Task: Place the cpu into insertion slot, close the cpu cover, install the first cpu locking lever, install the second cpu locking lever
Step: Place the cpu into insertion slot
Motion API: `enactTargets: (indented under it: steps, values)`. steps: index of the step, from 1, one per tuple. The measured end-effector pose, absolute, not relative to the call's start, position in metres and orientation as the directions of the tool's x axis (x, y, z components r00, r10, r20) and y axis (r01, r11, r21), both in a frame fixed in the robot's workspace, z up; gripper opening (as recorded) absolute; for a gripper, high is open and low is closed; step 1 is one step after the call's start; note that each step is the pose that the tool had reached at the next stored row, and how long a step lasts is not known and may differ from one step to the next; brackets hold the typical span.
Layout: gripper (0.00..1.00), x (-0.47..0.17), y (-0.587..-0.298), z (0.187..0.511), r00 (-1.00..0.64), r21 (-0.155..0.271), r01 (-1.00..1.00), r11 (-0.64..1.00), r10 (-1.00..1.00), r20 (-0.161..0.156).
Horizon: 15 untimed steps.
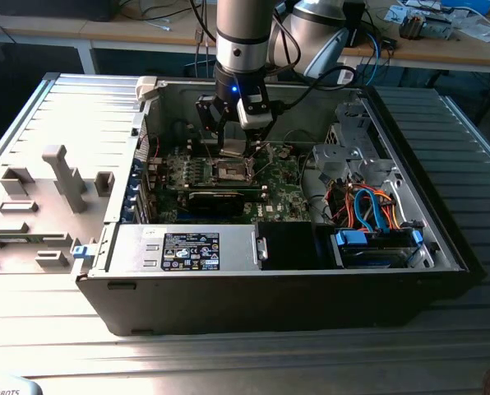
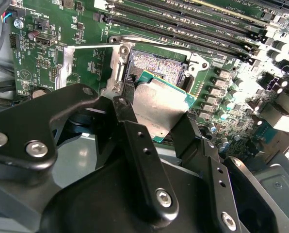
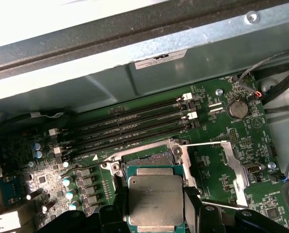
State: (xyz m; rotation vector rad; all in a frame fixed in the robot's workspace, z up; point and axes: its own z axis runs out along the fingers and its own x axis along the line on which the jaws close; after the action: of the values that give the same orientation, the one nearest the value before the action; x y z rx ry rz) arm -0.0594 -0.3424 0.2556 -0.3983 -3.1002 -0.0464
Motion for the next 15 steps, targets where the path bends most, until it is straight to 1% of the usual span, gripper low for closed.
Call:
enactTargets:
  steps: [15]
  values:
    - [0.55, -0.0594, -0.3424, 0.2554, -0.964, 0.027, 0.264, 0.964, 0.264, 0.019]
